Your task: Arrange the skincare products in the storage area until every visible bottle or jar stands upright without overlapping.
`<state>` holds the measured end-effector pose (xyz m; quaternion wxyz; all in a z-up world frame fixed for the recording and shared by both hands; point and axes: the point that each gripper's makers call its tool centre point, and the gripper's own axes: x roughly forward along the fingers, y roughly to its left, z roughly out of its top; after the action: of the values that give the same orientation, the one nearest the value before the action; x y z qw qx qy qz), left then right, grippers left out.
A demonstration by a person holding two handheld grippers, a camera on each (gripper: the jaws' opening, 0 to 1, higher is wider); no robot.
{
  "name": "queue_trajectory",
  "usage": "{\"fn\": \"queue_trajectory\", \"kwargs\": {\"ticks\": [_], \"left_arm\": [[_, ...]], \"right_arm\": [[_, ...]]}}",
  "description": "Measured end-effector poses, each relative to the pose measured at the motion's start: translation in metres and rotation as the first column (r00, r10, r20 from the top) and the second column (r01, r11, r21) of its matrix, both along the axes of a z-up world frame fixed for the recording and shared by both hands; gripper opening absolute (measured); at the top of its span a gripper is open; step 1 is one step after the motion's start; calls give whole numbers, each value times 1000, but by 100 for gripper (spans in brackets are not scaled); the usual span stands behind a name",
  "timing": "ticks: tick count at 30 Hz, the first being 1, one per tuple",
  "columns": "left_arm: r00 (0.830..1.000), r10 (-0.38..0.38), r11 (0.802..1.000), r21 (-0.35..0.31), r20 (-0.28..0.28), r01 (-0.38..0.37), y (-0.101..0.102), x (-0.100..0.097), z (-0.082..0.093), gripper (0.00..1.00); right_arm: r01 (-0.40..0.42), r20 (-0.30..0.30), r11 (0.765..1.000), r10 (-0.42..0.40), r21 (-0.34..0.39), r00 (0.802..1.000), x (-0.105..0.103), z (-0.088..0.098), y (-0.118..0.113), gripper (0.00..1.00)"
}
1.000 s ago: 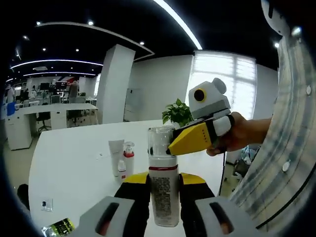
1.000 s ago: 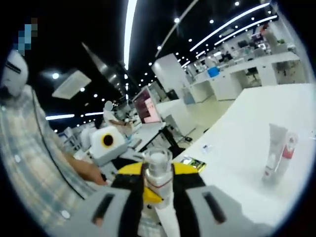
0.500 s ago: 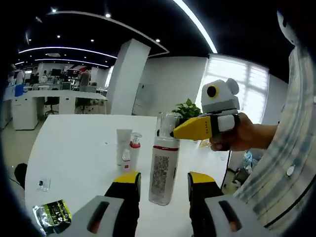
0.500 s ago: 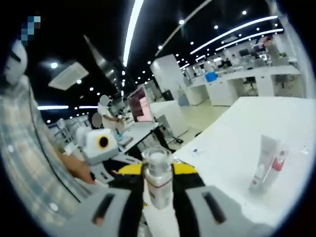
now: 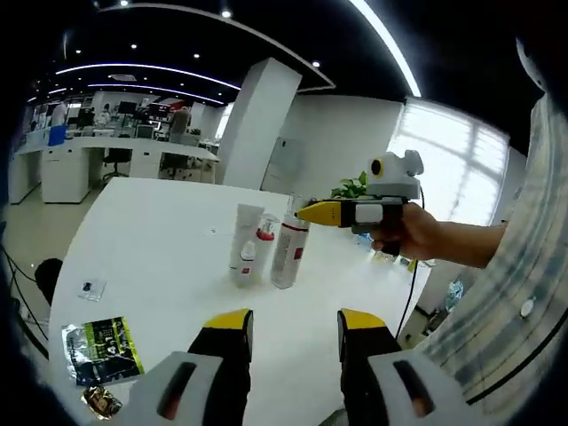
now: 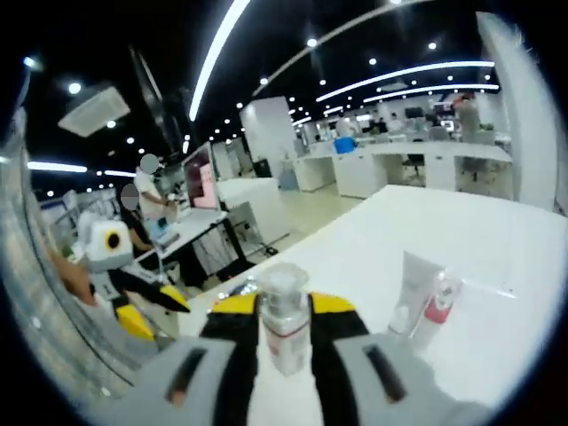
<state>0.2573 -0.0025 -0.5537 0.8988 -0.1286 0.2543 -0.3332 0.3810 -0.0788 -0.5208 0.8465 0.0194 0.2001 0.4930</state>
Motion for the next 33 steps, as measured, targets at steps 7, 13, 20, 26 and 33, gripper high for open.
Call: {"fn": "queue_trajectory", "kwargs": {"ticks": [7,13,20,26,33], "left_arm": [[996,85,996,12,-18,-85,14,-7,-8,38],[991,127,992,-3,-29,-127,17,-7,-7,38],[983,182,983,-31,-34,-183,21,-12,-3,38],[976,214,977,-12,-44,-215,21,-20,-4,38],[965,255,967,0,-55,-255,20,-27,-6,37]], "right_arm": [[65,56,996,-62,-65,997,21,-23,-24,19],[113,104,988,-102,-107,989,36,-44,-44,19],[124,165,982,-100,-144,981,54,-76,-57,19],[150,197,980,-122,-130,973,69,-92,-60,19],[134,237,983,-100,-129,966,77,-109,-57,19]]}}
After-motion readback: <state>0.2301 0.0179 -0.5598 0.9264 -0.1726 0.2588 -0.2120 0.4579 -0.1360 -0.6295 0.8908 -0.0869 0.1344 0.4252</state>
